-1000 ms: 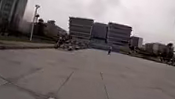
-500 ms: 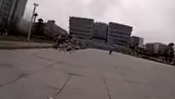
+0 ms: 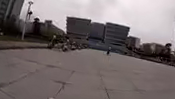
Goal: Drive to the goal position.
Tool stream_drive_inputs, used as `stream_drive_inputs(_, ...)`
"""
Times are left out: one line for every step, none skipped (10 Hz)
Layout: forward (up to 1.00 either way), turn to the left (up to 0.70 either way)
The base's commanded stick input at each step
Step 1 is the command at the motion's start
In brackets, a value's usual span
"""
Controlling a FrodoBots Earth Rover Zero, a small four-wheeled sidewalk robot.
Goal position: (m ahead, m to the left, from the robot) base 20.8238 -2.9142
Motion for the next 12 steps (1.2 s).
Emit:
stream_drive_inputs(1.0,0.0)
stream_drive_inputs(1.0,0.0)
stream_drive_inputs(1.0,0.0)
stream_drive_inputs(1.0,0.0)
stream_drive_inputs(1.0,-0.03)
stream_drive_inputs(1.0,-0.02)
stream_drive_inputs(1.0,0.0)
stream_drive_inputs(1.0,0.0)
stream_drive_inputs(1.0,0.0)
stream_drive_inputs(1.0,0.0)
stream_drive_inputs(1.0,-0.03)
stream_drive_inputs(1.0,-0.08)
